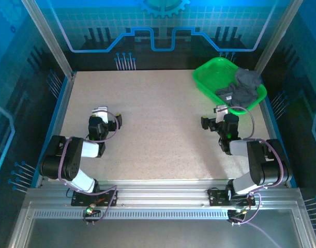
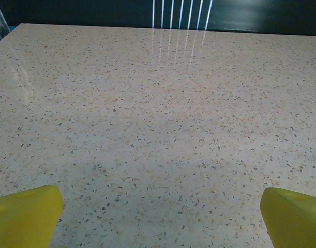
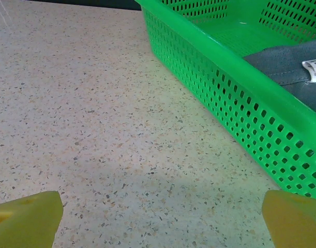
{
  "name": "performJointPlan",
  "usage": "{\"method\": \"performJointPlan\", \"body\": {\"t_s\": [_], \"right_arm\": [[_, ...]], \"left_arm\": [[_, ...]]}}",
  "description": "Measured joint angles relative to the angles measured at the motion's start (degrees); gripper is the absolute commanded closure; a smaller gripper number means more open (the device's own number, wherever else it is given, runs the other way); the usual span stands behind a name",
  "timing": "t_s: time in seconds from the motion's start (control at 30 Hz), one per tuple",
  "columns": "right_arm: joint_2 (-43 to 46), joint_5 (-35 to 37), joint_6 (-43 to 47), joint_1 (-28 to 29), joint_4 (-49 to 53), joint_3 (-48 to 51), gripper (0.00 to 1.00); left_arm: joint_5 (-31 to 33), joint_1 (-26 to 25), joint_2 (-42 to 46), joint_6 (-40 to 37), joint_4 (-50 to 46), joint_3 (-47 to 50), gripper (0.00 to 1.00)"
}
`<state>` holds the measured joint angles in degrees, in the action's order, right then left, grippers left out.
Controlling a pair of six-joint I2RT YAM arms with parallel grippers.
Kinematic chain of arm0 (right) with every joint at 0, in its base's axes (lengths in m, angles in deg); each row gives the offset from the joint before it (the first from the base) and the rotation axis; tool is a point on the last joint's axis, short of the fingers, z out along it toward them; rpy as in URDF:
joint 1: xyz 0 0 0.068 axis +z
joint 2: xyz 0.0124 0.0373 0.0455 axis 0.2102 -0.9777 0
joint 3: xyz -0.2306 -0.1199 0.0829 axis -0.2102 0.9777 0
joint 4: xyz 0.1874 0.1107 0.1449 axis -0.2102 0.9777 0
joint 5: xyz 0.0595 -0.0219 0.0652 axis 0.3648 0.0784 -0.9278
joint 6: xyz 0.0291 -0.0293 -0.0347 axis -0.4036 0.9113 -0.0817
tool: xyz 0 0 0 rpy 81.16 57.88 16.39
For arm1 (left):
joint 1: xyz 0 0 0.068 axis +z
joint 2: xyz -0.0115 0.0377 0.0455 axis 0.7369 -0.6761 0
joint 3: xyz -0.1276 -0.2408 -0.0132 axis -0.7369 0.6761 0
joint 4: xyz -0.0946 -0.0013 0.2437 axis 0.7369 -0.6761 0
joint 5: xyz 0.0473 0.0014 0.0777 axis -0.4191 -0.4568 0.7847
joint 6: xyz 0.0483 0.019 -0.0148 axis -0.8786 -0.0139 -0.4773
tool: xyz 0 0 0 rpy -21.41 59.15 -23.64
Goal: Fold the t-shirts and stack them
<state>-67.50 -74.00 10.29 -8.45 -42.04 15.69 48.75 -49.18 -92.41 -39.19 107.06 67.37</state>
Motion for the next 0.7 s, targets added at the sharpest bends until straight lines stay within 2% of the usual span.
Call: {"method": "performJointPlan", "body": {"t_s": [0.7], "right_arm": [[0.0,0.0,0.0,0.0,0.0,0.0,0.0]], "left_arm": [[0.0,0.0,0.0,0.0,-1.1,0.0,0.01]]}}
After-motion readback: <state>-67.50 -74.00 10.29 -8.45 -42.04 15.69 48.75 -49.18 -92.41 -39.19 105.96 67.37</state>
